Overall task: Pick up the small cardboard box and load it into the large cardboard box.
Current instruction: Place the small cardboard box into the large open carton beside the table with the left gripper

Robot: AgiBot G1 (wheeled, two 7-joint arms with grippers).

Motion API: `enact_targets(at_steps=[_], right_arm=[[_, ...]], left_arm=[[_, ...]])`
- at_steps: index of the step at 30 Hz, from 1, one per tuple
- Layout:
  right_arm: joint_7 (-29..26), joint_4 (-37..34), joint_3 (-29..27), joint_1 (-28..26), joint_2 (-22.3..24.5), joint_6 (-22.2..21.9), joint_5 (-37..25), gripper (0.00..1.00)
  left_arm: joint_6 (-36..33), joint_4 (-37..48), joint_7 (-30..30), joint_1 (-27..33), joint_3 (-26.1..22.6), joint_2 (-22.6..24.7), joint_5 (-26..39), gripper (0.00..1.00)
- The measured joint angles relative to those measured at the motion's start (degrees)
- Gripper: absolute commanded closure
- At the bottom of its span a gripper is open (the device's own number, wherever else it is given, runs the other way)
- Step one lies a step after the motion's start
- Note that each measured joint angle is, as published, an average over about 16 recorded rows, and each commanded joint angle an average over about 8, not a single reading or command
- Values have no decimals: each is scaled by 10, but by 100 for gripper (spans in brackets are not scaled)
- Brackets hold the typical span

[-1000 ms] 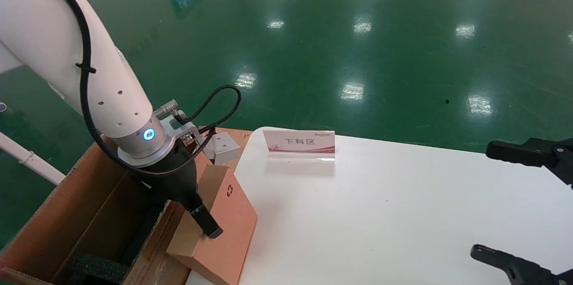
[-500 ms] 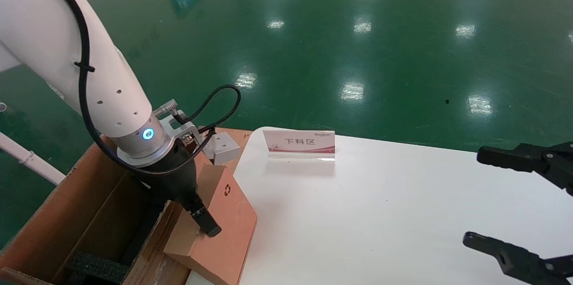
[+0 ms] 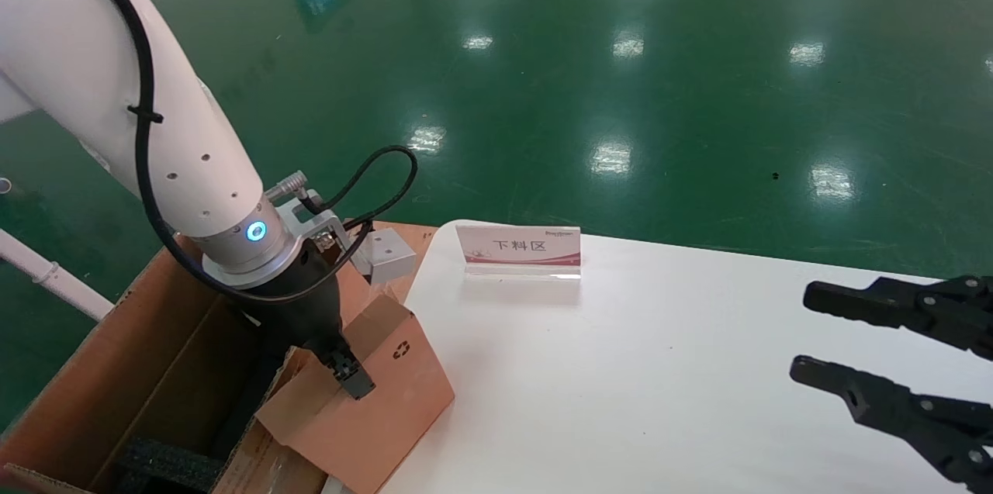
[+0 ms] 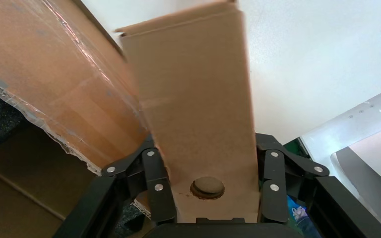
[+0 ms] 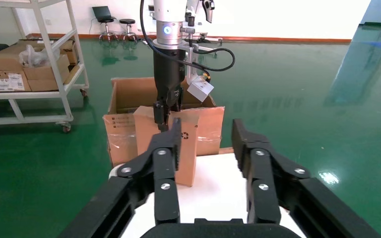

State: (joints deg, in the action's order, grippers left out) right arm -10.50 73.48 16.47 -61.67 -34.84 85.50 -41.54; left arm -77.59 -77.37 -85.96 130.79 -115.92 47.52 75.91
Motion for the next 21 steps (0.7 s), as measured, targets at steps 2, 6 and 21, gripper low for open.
enact_targets(at_steps=[2, 6, 21], right_arm=[[0, 0, 0, 0, 0, 0, 0, 100], [0, 0, 0, 0, 0, 0, 0, 100], [0, 0, 1, 0, 0, 0, 0, 100]], left_arm=[[-2, 2, 1, 5, 2, -1, -2, 100], [-9, 6, 4, 24, 11, -7, -9, 100], [-97, 62, 35, 206, 66, -25, -47, 100]])
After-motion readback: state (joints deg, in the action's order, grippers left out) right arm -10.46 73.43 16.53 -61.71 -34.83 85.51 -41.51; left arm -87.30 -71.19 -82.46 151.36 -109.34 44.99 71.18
